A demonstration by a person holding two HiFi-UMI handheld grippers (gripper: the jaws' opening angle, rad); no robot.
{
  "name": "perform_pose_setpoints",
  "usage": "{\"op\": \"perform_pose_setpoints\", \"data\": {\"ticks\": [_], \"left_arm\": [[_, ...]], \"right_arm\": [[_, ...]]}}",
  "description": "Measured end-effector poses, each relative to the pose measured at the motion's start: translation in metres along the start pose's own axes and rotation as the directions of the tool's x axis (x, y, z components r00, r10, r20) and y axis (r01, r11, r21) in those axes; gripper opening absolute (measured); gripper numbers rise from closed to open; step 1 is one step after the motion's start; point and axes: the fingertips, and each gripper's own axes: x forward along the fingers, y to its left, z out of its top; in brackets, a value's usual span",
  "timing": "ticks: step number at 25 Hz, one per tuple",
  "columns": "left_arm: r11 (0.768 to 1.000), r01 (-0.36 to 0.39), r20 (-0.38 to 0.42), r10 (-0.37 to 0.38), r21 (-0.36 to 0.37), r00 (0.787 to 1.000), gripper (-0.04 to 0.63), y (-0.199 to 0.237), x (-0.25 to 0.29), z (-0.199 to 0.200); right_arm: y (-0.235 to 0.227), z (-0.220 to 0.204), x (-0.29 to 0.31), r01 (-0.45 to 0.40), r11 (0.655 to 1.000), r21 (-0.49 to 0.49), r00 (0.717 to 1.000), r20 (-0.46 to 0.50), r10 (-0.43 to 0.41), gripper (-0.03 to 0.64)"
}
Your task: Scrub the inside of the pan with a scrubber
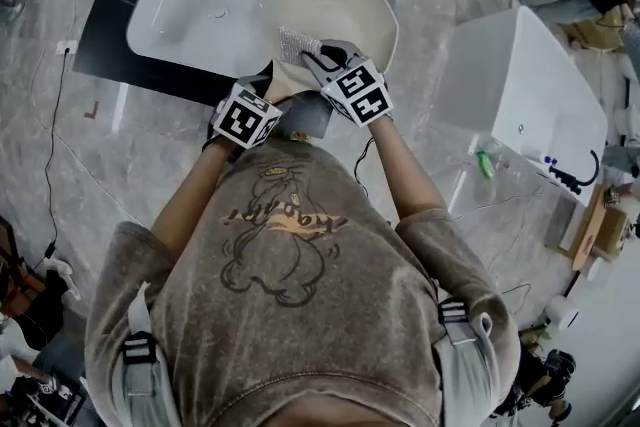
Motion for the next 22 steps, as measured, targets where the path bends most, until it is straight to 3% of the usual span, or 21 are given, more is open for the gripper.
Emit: {"op": "perform_pose_setpoints", "data": {"ticks": [13, 22], "left_arm": [[0.999, 0.025, 0.005, -0.025, -0.021, 1.000, 0.256, 0.001, 0.003, -0.001], [0.998, 0.055, -0.017, -0.055, -0.004, 0.998, 0.256, 0.000, 0.003, -0.002]], "right_arm": [[0.006, -0.005, 0.059, -0.162, 0.965, -0.207, 0.979, -0.158, 0.131, 0.077], [0.000, -0.008, 0.088, -0.186, 0.962, -0.202, 0.970, -0.195, 0.146, 0.078]]}}
